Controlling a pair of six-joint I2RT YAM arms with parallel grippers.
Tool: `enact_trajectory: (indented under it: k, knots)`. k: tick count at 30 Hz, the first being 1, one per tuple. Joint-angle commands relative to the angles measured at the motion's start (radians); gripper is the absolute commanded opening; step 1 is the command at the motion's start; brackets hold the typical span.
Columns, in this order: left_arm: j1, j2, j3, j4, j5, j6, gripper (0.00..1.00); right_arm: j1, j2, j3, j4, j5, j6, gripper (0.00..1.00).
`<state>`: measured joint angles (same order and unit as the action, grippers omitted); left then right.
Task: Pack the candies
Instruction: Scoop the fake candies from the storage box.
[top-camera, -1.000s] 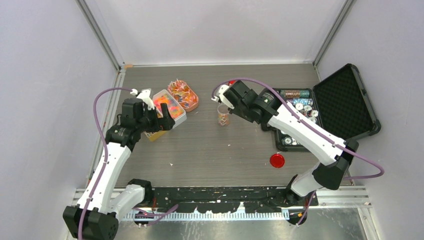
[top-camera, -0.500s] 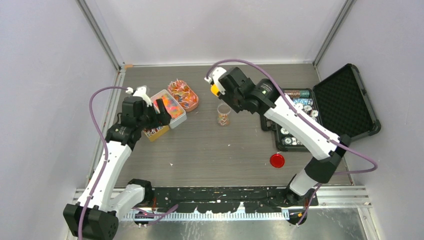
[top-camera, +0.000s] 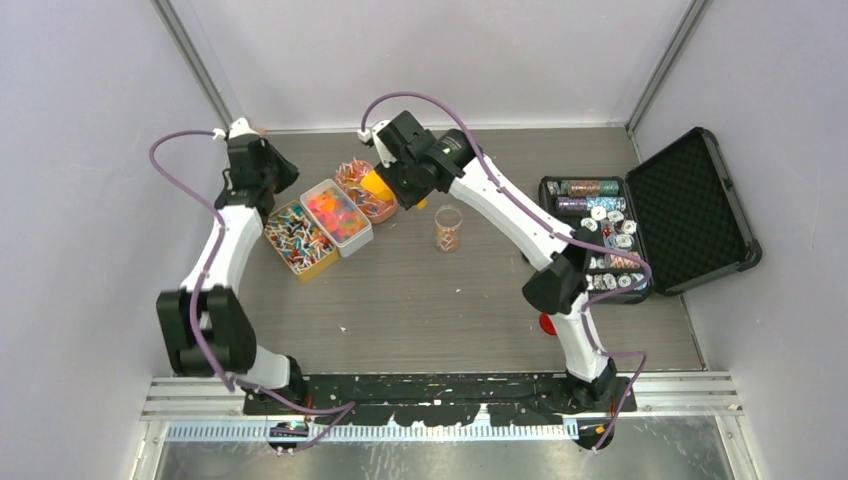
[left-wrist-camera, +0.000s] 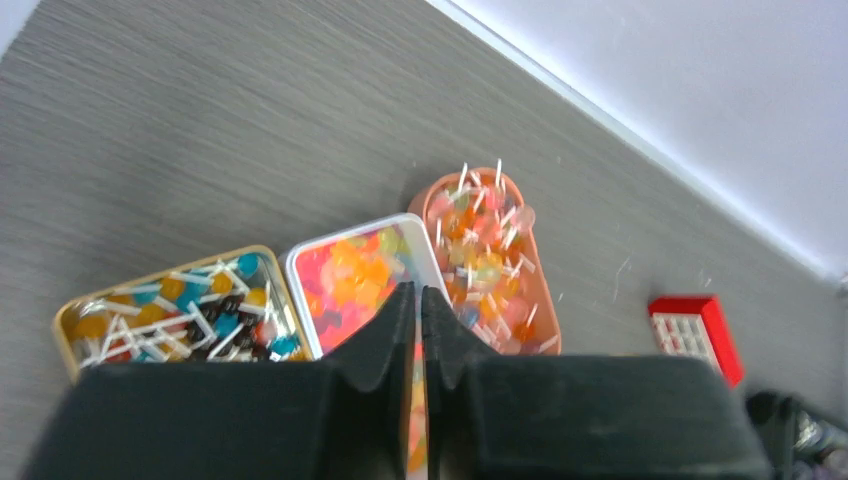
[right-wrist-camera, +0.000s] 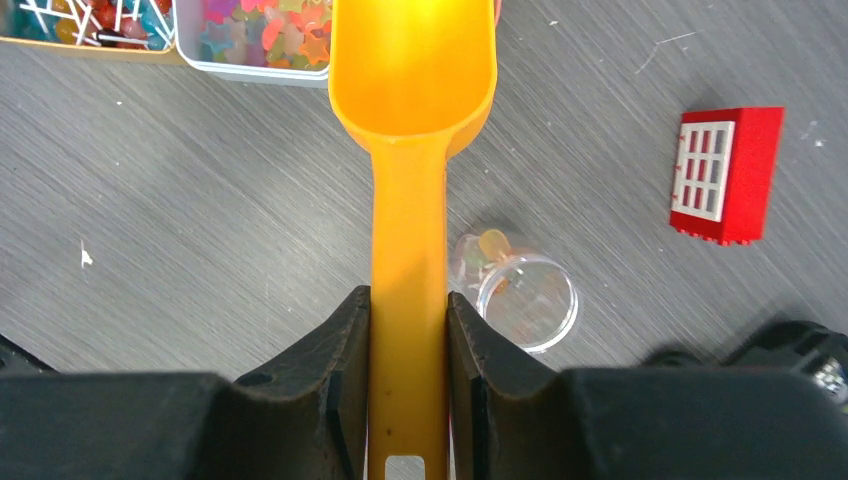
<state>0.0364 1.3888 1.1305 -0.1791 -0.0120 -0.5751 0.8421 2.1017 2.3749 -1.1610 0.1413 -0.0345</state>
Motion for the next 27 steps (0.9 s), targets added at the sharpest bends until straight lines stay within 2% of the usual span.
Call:
enact_trajectory:
  k: [1, 11, 15, 27]
  knots:
    - [0.075, 0.185, 0.150, 0.115, 0.150, -0.048, 0.00, -0.013, 0.072, 0.120, -0.034, -0.051, 0.058, 0.00]
    - [0.092, 0.576, 0.471, 0.111, 0.239, -0.053, 0.00, -0.031, 0.223, 0.152, 0.021, -0.026, 0.067, 0.00]
    - [0.092, 0.697, 0.567, 0.062, 0.302, -0.058, 0.00, -0.040, 0.271, 0.172, 0.054, -0.026, 0.078, 0.00]
    - [0.079, 0.837, 0.606, 0.035, 0.394, -0.084, 0.00, -0.047, 0.379, 0.257, 0.068, 0.000, 0.064, 0.00]
